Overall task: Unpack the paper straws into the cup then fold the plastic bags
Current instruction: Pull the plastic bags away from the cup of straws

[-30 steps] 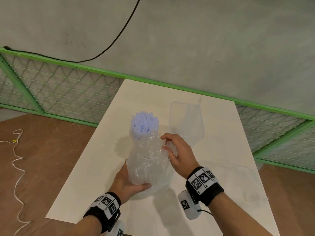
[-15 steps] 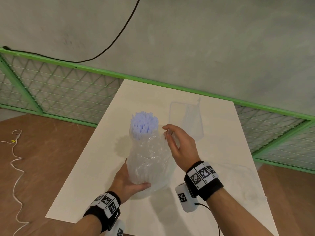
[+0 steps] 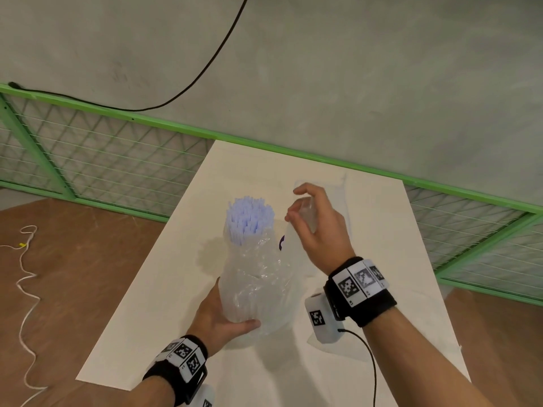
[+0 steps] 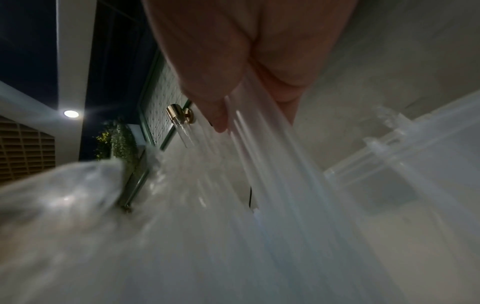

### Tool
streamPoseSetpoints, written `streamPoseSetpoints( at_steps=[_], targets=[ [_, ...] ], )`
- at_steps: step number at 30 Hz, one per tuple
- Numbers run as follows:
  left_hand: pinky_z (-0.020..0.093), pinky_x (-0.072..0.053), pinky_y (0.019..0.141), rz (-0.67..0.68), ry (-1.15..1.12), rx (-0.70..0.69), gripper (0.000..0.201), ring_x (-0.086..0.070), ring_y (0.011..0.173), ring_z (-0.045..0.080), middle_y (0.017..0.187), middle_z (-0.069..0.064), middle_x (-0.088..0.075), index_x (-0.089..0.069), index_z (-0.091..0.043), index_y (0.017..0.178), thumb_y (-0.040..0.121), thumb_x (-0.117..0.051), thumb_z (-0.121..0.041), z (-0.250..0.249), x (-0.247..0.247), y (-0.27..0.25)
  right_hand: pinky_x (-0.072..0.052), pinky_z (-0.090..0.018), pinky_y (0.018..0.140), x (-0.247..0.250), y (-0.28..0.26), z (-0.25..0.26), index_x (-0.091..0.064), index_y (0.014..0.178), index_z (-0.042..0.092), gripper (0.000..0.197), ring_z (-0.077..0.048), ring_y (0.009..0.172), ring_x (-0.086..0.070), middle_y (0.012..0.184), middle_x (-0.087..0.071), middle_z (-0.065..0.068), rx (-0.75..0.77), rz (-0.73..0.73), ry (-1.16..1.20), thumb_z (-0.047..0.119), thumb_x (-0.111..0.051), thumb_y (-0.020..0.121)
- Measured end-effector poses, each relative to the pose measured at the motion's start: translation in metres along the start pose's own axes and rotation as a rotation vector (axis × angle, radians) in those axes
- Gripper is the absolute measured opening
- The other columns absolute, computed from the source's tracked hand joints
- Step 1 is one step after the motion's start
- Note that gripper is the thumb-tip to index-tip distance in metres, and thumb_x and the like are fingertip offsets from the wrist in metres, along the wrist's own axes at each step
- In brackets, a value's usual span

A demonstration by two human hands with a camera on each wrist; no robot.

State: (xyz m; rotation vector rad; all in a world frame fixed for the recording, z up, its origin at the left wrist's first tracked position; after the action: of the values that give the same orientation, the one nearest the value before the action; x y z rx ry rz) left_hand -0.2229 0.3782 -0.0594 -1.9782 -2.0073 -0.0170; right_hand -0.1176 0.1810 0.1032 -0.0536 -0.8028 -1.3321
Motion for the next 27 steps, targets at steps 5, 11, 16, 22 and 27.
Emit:
streamPoseSetpoints(
  at_steps=[5,11,16,22,27],
  targets=[
    [0.025,-0.049,0.093,-0.002,-0.001,-0.01,0.091,-0.062,0.106,-0.004,0.112,-0.02,-0.068,-0.053,-0.034,0.125,0.046,-0.097,-0.039,-0.001,0.0,0.0,-0.057,-0.034,0.076,0.025,0.019,0.015,-0.042,0.121,0.023,0.036,-0.012,0.076,-0.073,0.09,-0.067,0.002,0.01,-0.142,0.118,0.009,-0.061,0.094],
    [0.03,-0.05,0.096,0.005,-0.037,-0.005,0.092,-0.063,0.108,0.0,0.113,-0.021,-0.068,-0.052,-0.034,0.126,0.046,-0.097,-0.038,0.004,-0.001,0.002,-0.059,-0.052,0.071,0.109,0.057,0.041,-0.04,0.113,0.019,0.034,-0.031,0.071,-0.07,0.09,-0.06,-0.008,0.153,-0.404,0.294,0.001,-0.061,0.092],
    [0.031,-0.049,0.097,-0.001,-0.014,0.004,0.095,-0.061,0.11,0.001,0.115,-0.021,-0.066,-0.051,-0.038,0.127,0.044,-0.095,-0.049,0.005,0.0,0.002,-0.059,-0.046,0.076,0.144,0.089,0.028,-0.03,0.119,0.008,0.04,-0.032,0.078,-0.063,0.091,-0.053,-0.015,0.215,-0.429,0.308,-0.003,-0.057,0.093],
    [0.033,-0.05,0.099,-0.014,-0.04,0.023,0.093,-0.062,0.11,0.002,0.114,-0.02,-0.068,-0.054,-0.035,0.126,0.044,-0.096,-0.046,0.004,-0.002,0.0,-0.052,-0.057,0.089,0.1,0.095,-0.086,-0.046,0.115,0.034,0.033,-0.02,0.085,-0.07,0.092,-0.067,0.007,-0.096,-0.2,0.122,0.026,-0.065,0.088],
    [0.036,-0.049,0.101,-0.032,-0.037,0.042,0.097,-0.062,0.111,0.002,0.114,-0.021,-0.067,-0.053,-0.037,0.127,0.041,-0.095,-0.052,0.005,-0.004,0.0,-0.031,-0.037,0.11,0.071,0.079,-0.139,-0.041,0.143,0.028,0.052,-0.023,0.139,-0.035,0.15,-0.041,0.002,-0.21,0.298,-0.448,0.037,-0.059,0.095]
  ],
)
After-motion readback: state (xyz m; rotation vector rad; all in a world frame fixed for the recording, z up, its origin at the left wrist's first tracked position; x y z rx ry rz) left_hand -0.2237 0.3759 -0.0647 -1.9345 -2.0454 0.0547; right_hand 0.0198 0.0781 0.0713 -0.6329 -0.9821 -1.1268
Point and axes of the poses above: each hand's wrist, its own y-axis towards the middle knuckle, its own x-axis out of the back of the hand, z = x × y, the point moved 1 cm from there along y, towards the middle knuckle
